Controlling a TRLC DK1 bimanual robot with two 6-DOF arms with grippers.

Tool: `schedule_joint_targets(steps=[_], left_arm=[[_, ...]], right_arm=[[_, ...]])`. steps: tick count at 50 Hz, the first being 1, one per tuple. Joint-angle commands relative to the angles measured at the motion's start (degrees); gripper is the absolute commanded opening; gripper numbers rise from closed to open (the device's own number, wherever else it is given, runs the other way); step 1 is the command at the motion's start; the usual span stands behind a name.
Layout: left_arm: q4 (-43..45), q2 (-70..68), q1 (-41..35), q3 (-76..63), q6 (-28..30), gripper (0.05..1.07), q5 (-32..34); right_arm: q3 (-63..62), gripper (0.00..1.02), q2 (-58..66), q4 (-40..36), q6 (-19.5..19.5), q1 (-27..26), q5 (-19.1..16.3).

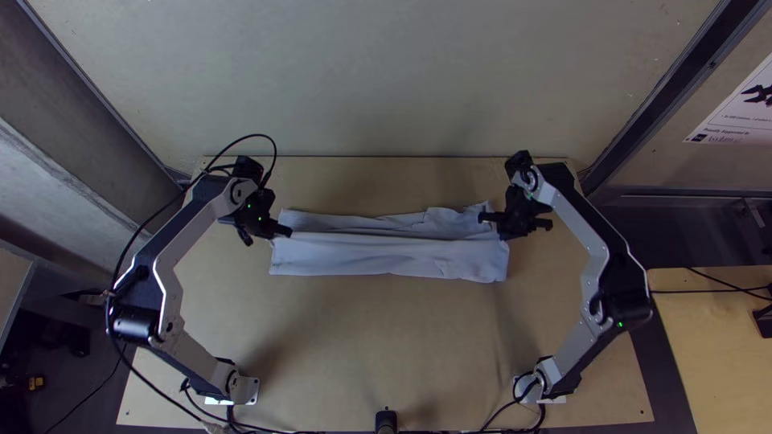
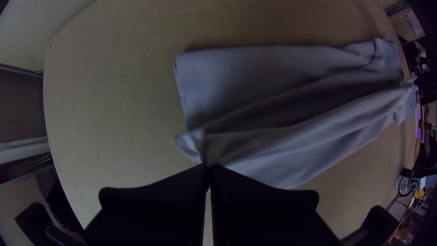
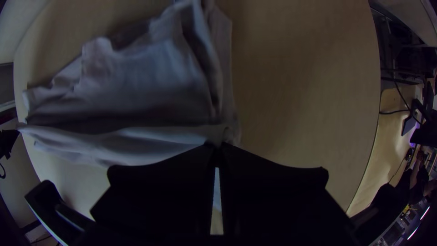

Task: Fold the t-shirt

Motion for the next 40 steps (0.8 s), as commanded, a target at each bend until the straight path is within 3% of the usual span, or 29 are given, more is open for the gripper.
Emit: schedule_joint_targets(steps=[1,17,20,22,23,26,27,33,40], left_arm=[[-0.7,3.8,1.1,4.1,1.7,0.08,-0.2],[-0.8,11.9,3.1,10.3,2.6,0.09,-0.9],[-0.7,12.6,3.3,10.6,2.5,0.1,-0.9],[-0.4,13.0,3.5,10.7,2.2,0.27,-0.9],[-0.5,13.1,3.5,10.7,2.0,0.42,-0.9],[-0.5,13.3,3.5,10.5,1.3,0.99,-0.9],[-0.5,13.3,3.5,10.6,0.9,1.04,-0.9],[-0.3,12.2,4.3,10.3,0.3,1.03,0.2],[-0.2,9.8,7.1,9.4,-0.4,1.03,5.3]], right_arm=[[5.0,0.03,5.2,-0.3,-1.0,-0.7,1.2],[17.8,0.03,19.3,-0.7,-1.0,-1.3,1.4],[19.8,0.12,22.1,-0.7,-0.8,-2.1,1.4],[21.1,0.19,24.2,-1.0,-0.8,-2.6,1.4],[21.6,0.22,25.0,-1.0,-0.9,-2.8,1.4],[23.4,0.38,27.5,-1.8,-1.1,-3.5,1.4],[24.2,0.43,28.2,-2.5,-1.1,-3.6,1.4],[30.1,0.78,30.3,-9.2,-2.9,-3.8,1.5],[35.3,0.86,27.8,-13.0,-3.8,-4.3,2.3]])
